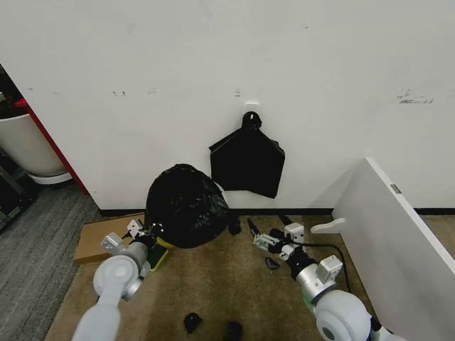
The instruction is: Place the garbage bag over the trash bin.
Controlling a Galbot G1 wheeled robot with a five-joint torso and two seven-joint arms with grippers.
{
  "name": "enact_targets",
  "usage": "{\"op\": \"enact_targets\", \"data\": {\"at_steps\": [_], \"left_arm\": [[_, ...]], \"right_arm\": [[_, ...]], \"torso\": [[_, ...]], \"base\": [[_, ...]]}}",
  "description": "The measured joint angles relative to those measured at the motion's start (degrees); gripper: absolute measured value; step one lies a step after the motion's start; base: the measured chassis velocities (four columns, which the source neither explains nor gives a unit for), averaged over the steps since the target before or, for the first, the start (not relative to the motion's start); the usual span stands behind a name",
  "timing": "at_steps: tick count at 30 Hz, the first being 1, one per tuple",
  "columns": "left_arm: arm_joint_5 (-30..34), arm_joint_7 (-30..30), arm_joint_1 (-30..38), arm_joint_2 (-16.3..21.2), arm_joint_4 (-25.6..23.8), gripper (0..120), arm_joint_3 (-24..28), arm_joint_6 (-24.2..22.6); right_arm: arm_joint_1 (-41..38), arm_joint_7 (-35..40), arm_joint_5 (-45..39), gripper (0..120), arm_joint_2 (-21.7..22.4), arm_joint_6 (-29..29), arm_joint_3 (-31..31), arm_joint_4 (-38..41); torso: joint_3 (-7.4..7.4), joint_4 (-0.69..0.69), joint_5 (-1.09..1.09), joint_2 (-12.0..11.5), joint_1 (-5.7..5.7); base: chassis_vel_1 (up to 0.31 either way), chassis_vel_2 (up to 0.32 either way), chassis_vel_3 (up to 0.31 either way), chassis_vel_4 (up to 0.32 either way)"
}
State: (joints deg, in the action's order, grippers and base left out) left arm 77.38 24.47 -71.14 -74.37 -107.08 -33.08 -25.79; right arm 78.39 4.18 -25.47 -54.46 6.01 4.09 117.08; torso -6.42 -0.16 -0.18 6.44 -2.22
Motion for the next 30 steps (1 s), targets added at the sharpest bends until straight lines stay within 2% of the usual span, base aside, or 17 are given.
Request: {"op": "enact_targets", "data": {"at_steps": [6, 30], "left_arm": [[0.5, 0.0, -0.5, -0.1, -1.5, 0, -0.3, -2.0], [1.6, -1.5, -0.2, -0.6, -3.9, 0, 1.5, -7.8]], "right_arm": [[-0.8, -1.0, 5.3, 100, -2.2, 2.7, -1.8, -3.3], [-4.7, -5.8, 5.4, 100, -8.7, 6.2, 0.0, -10.3]], "torso": [[0.0, 0.01, -0.01, 0.0, 0.0], [0.0, 0.01, -0.01, 0.0, 0.0]], "base": [[0.0, 0.0, 0.0, 0.0], [0.0, 0.0, 0.0, 0.0]]}}
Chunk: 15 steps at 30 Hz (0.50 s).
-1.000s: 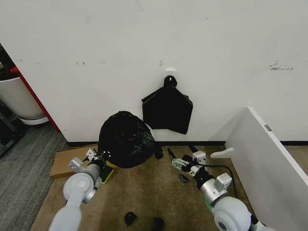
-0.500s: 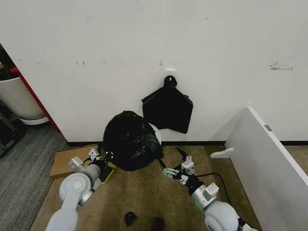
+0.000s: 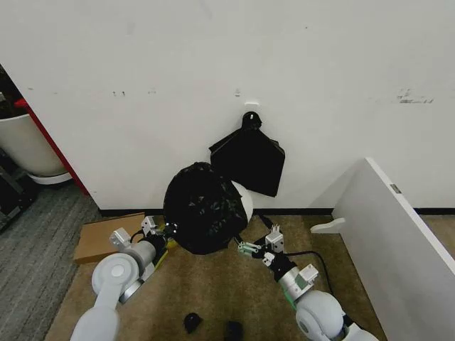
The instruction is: Place the garbage bag over the trash bin.
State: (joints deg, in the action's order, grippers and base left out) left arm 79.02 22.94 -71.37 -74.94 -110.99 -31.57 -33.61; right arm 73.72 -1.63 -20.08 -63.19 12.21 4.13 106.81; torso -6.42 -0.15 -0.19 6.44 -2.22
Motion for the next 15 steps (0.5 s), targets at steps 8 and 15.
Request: {"op": "enact_targets", "data": {"at_steps": [8, 15], "left_arm": [[0.2, -0.6, 0.0, 0.4, -0.4, 0, -0.4, -2.0], [0.5, -0.7, 0.0, 0.6, -0.5, 0, -0.8, -2.8]], "right_arm": [[-1.4, -3.8, 3.6, 100, -0.3, 4.6, 1.8, -5.7], [-2.3, -14.7, 4.2, 100, -0.1, 12.1, 3.8, -10.2]], "torso": [[0.0, 0.0, 0.0, 0.0, 0.0], [0.0, -0.01, 0.0, 0.0, 0.0]], "base": [[0.0, 0.0, 0.0, 0.0], [0.0, 0.0, 0.0, 0.0]]}}
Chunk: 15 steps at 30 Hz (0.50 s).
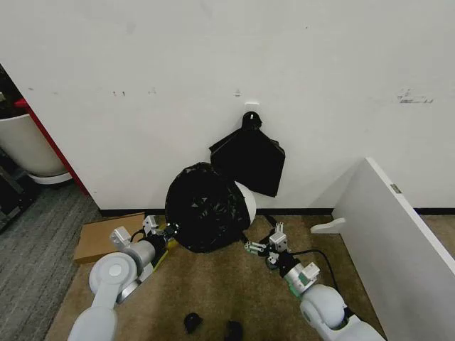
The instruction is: Place the garbage bag over the trash bin.
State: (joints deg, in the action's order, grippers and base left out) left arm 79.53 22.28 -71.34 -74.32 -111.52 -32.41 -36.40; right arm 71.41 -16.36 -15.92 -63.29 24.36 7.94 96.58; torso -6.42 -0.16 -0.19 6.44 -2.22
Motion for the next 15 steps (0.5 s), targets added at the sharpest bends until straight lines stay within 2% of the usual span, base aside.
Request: {"op": "enact_targets", "data": {"at_steps": [4, 11, 15], "left_arm": [[0.1, 0.0, 0.0, 0.1, -0.3, 0, -0.1, -0.8], [0.2, 0.0, -0.2, 0.4, -0.8, 0, -0.5, -1.8], [0.2, 0.0, -0.4, 0.7, -1.1, 0, -0.6, -2.0]], "right_arm": [[-1.1, -0.1, 2.5, 100, -0.4, 2.2, 0.7, -2.4], [-2.6, 2.6, 11.6, 100, -1.0, 5.1, 2.4, -5.6], [-2.5, 3.3, 12.4, 100, -1.0, 5.9, 2.5, -5.7]], "torso": [[0.0, 0.01, 0.0, 0.0, 0.0], [0.0, 0.01, 0.0, 0.0, 0.0], [0.0, 0.01, 0.0, 0.0, 0.0]], "base": [[0.0, 0.0, 0.0, 0.0], [0.0, 0.0, 0.0, 0.0], [0.0, 0.0, 0.0, 0.0]]}}
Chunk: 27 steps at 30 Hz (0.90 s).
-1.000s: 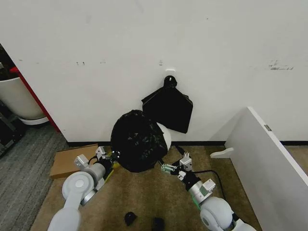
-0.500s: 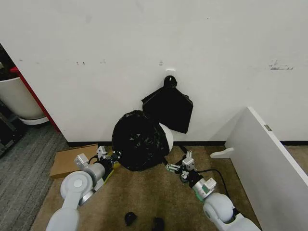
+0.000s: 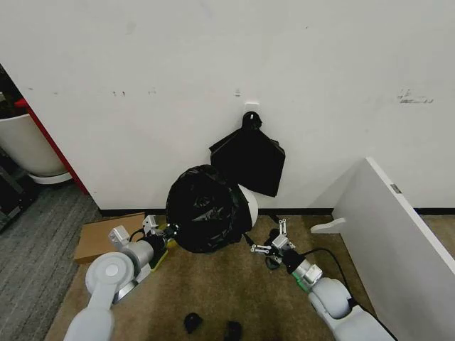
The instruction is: Place the garbage bag over the trash bin.
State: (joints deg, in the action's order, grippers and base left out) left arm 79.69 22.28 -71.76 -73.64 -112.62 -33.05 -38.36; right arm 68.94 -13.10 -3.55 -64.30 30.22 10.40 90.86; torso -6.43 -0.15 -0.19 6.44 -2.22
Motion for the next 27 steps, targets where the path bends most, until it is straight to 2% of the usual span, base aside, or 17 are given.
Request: {"op": "enact_targets", "data": {"at_steps": [9, 14, 15, 18, 22, 23, 24, 25, 27], "left_arm": [[-0.7, -0.2, -0.1, -0.3, 0.0, 0, 0.4, 0.1], [-1.7, -0.4, -0.2, -0.4, 0.0, 0, 0.8, 0.4], [-1.7, -0.4, -0.2, -0.4, 0.0, 0, 0.8, 0.4], [-2.3, -0.5, -0.2, -0.3, 0.0, 0, 1.3, 0.5], [-4.5, -0.7, -0.5, 0.0, -0.4, 0, 3.2, 0.8], [-4.5, -0.7, -0.5, 0.0, -0.4, 0, 3.2, 0.8], [-5.8, -0.9, -0.7, 0.3, -0.4, 0, 4.1, 1.0], [-6.6, -0.9, -0.9, 0.5, -0.4, 0, 4.8, 1.1], [-8.2, -0.7, -1.1, 0.8, -0.4, 0, 6.0, 1.2]], "right_arm": [[1.1, -0.2, -2.5, 100, 1.0, 1.0, -0.1, 2.1], [2.4, -9.7, -9.7, 100, 3.6, 2.8, 2.6, 2.8], [2.4, -9.7, -9.7, 100, 3.6, 2.8, 2.6, 2.8], [3.2, -19.9, -15.3, 100, 4.9, 4.0, 5.3, 2.8], [3.8, -43.3, -26.2, 100, 4.9, 1.9, 12.7, 2.7], [3.8, -43.3, -26.2, 100, 4.9, 1.9, 12.7, 2.7], [3.8, -49.1, -28.0, 100, 4.3, 1.2, 15.1, 2.9], [3.8, -50.4, -28.9, 100, 4.0, 1.1, 15.9, 3.4], [4.1, -47.4, -31.0, 100, 3.5, 1.0, 16.1, 5.2]], "torso": [[0.0, 0.0, 0.0, 0.0, 0.0], [0.0, 0.0, -0.01, 0.0, 0.0], [0.0, 0.0, -0.01, 0.0, 0.0], [0.0, 0.0, 0.0, 0.0, 0.0], [0.0, 0.0, 0.0, 0.0, 0.0], [0.0, 0.0, 0.0, 0.0, 0.0], [0.0, -0.01, 0.03, 0.0, 0.0], [0.0, -0.03, 0.02, 0.0, 0.0], [0.0, -0.01, -0.01, 0.0, 0.0]], "base": [[0.0, 0.0, 0.0, 0.0], [0.0, 0.0, 0.0, 0.0], [0.0, 0.0, 0.0, 0.0], [0.0, 0.0, 0.0, 0.0], [0.0, 0.0, 0.0, 0.0], [0.0, 0.0, 0.0, 0.0], [0.0, 0.0, 0.0, 0.0], [0.0, 0.0, 0.0, 0.0], [0.0, 0.0, 0.0, 0.0]]}}
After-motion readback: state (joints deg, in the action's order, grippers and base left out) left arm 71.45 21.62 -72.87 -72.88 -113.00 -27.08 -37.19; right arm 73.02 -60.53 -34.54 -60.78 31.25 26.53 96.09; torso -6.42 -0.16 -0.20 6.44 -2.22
